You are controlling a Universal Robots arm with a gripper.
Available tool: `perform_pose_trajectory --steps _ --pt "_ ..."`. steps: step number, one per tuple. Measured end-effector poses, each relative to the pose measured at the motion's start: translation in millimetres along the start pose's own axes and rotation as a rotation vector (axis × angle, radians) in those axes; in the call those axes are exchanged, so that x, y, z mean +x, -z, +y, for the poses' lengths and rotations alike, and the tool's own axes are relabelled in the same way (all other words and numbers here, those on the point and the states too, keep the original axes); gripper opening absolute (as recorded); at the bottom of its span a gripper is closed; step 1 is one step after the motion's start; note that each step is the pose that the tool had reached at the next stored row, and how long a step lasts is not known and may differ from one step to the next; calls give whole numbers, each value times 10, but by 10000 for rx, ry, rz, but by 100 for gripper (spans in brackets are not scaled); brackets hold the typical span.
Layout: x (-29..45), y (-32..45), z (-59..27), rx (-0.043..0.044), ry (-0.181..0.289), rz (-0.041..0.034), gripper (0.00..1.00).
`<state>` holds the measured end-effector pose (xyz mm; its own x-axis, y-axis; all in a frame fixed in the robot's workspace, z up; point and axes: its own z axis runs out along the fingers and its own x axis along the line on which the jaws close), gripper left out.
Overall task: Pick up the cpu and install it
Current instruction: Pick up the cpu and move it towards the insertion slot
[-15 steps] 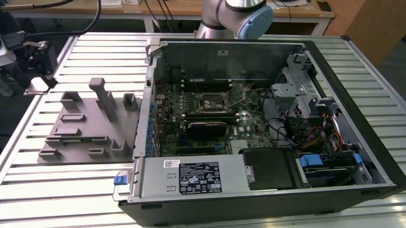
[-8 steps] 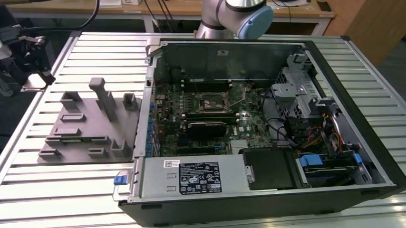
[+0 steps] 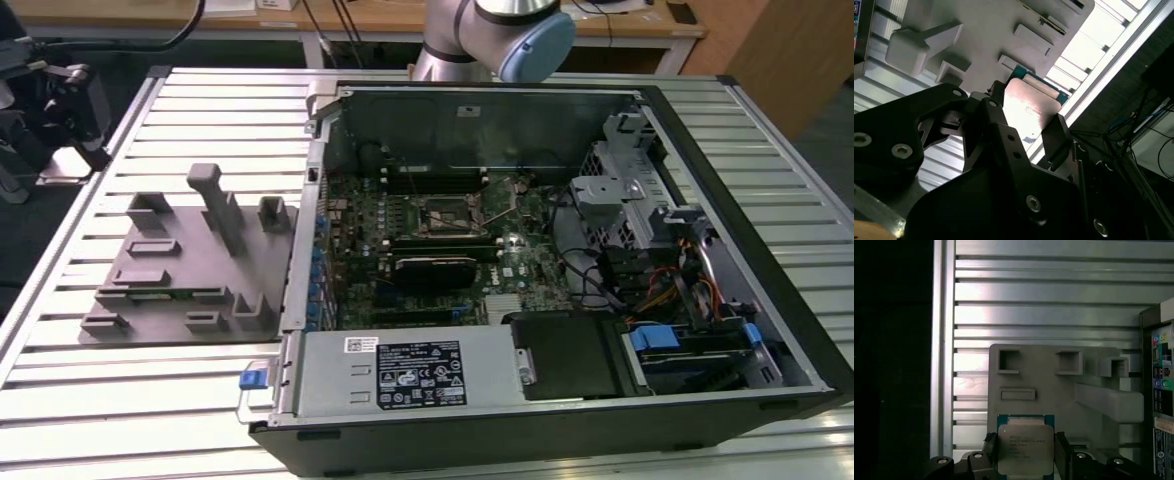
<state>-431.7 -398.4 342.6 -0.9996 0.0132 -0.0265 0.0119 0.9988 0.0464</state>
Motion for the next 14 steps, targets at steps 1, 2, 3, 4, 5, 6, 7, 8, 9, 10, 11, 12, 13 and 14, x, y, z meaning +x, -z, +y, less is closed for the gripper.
perform_pose_trajectory --steps 1,2,3,4,5,6,7,8,9,10,11,12,13,14 --pt "-1 19 1 -1 0 0 54" --pt "-1 36 2 -4 0 -1 54" --pt "-2 54 2 -5 -1 -1 54" --pt "-2 72 3 -6 0 -1 54" --pt "-2 91 4 -6 -1 0 54" --pt "-3 111 5 -6 0 1 54" --pt "-3 132 6 -6 0 0 54" --pt "-4 155 7 -6 0 0 54" --pt "-5 179 8 -7 0 0 54" --pt "-5 201 9 -7 -1 -1 54" --pt "-6 222 10 -7 -1 0 54" --pt "-6 241 11 -7 -1 0 54" --pt "-7 259 12 -7 -1 0 54" --pt "-7 277 13 -8 0 -1 54"
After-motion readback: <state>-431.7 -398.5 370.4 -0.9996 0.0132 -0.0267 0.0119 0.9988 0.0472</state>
